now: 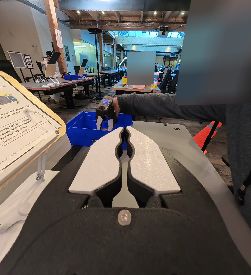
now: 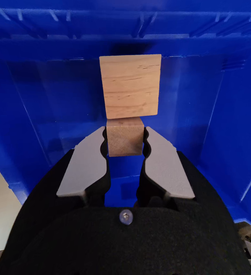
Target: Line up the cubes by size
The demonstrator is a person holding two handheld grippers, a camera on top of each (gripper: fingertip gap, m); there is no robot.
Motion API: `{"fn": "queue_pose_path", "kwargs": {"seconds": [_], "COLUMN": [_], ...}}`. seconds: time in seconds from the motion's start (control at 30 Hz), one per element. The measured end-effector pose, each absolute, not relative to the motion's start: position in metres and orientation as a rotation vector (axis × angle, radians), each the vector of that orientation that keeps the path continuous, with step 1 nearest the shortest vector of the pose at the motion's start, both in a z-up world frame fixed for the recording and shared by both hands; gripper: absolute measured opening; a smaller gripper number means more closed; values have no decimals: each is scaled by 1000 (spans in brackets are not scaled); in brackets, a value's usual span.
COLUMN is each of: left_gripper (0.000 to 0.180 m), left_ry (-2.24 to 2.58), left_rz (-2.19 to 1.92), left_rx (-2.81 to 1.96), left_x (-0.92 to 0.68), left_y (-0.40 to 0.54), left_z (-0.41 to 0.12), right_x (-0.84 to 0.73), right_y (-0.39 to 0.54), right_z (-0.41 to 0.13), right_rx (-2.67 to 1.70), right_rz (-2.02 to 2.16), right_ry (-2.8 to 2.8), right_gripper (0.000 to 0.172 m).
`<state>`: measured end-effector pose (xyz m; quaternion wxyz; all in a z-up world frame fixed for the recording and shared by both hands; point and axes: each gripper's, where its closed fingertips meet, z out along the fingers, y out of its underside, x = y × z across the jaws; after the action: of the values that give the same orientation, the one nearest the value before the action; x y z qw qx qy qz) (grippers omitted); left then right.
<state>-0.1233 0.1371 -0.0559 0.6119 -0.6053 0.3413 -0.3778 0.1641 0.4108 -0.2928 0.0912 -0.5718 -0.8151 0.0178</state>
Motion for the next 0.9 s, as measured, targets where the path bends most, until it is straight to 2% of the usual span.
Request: {"fn": "queue_pose_path", "kwargs": {"seconds": [0.6, 0.8, 0.9], "left_gripper": [0, 0, 0], "left_ry": [834, 868, 882], "left_rz": [-855, -840, -827], "left_rx": [-1363, -1363, -1356], "left_x": [-121, -116, -116], "left_y": [126, 120, 116], "left_z": [-49, -47, -45], "right_x": [162, 162, 163], "right_y": [414, 416, 419], "right_z": [-305, -304, -290], "right_rx": [-1733, -1727, -1718], "right_rz": [57, 28, 16], "right_ry": [-2549, -2523, -2479], "right_gripper": [45, 59, 60]}}
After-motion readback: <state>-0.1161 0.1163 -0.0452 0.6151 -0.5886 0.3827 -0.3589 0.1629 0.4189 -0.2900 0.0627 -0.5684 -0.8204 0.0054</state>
